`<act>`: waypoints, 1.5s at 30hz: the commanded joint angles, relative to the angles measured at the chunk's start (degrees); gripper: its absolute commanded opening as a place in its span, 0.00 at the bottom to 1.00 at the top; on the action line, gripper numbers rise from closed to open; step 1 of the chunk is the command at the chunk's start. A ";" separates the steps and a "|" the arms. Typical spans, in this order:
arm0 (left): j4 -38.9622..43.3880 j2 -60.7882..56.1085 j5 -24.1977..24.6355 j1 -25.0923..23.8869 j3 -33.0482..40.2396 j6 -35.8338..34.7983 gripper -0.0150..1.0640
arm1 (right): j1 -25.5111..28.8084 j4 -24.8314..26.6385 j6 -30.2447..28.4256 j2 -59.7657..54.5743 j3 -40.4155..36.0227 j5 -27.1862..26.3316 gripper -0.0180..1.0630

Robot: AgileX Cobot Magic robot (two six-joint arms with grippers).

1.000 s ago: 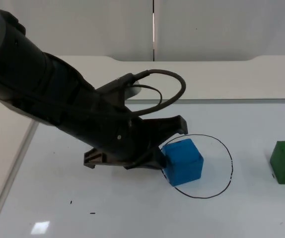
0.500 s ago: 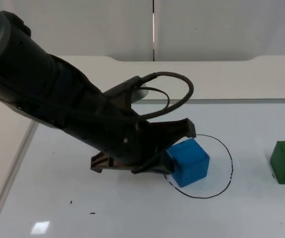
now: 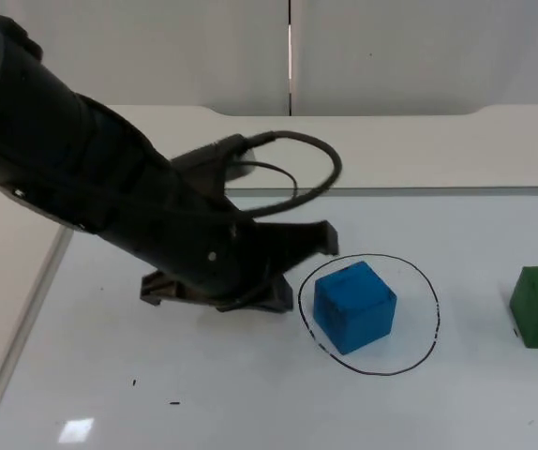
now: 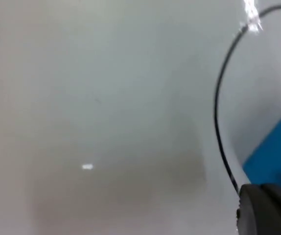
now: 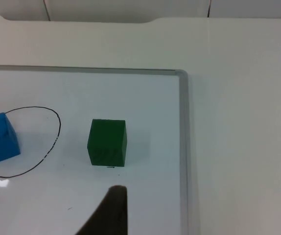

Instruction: Push the two cubes into the marked area.

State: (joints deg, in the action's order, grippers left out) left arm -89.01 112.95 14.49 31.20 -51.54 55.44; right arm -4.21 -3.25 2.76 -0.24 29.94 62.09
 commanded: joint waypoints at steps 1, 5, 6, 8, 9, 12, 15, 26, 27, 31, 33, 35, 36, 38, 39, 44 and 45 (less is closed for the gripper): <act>1.65 -1.43 -0.28 -1.15 -0.21 -0.22 0.01 | 0.44 -0.11 0.02 0.24 -0.43 -0.31 0.99; 4.56 -5.15 -0.28 -4.31 -0.10 -0.68 0.01 | 0.44 -0.11 0.02 0.24 -0.43 -0.31 0.99; 4.84 -6.52 -0.28 -5.24 -0.10 -0.66 0.01 | 0.44 -0.11 0.02 0.24 -0.43 -0.31 0.99; 6.86 -9.16 -0.28 -6.67 -0.10 -0.66 0.01 | 0.44 -0.11 0.02 0.24 -0.43 -0.31 0.99; 6.86 -9.16 -0.28 -6.67 -0.10 -0.66 0.01 | 0.44 -0.11 0.02 0.24 -0.43 -0.31 0.99; 12.26 -13.35 -0.41 -8.63 -0.10 -2.02 0.01 | 0.44 -0.11 0.02 0.24 -0.43 -0.31 0.99; 16.22 -15.52 -1.21 -9.88 -0.10 -4.91 0.01 | 0.44 -0.11 0.02 0.24 -0.43 -0.31 0.99; 41.92 -22.27 1.38 -22.01 -0.10 -25.91 0.01 | 0.44 -0.24 0.02 0.24 -0.43 -0.31 0.99; 41.92 -22.27 1.38 -22.01 -0.10 -25.91 0.01 | 0.44 -0.24 0.02 0.24 -0.43 -0.31 0.99; 51.06 -25.72 3.22 -25.76 -0.10 -32.96 0.01 | 0.44 -0.24 0.02 0.24 -0.43 -0.31 0.99; 53.13 -26.93 3.32 -26.28 0.16 -34.34 0.01 | 0.44 -0.24 0.02 0.24 -0.43 -0.31 0.99; 55.51 -29.76 2.71 -26.57 1.27 -35.72 0.01 | 0.44 -0.24 0.02 0.24 -0.43 -0.31 0.99; 56.54 -31.46 2.71 -26.57 2.00 -35.74 0.01 | 0.44 -0.24 0.02 0.24 -0.43 -0.31 0.99; 57.60 -33.14 2.83 -26.57 2.72 -35.74 0.01 | 0.44 -0.24 0.02 0.24 -0.43 -0.31 0.99; 58.35 -34.56 2.83 -26.57 3.45 -35.74 0.01 | 0.44 -0.24 0.02 0.24 -0.43 -0.31 0.99; 58.75 -41.82 3.22 -26.57 7.00 -35.50 0.01 | 0.44 -0.24 0.02 0.24 -0.43 -0.31 0.99; 58.75 -43.34 3.72 -26.57 7.86 -34.84 0.01 | 0.44 -0.24 0.02 0.24 -0.43 -0.31 0.99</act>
State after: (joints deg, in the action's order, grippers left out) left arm -31.09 72.24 17.51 4.75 -45.08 20.11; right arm -4.21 -3.25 2.76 -0.24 29.94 62.09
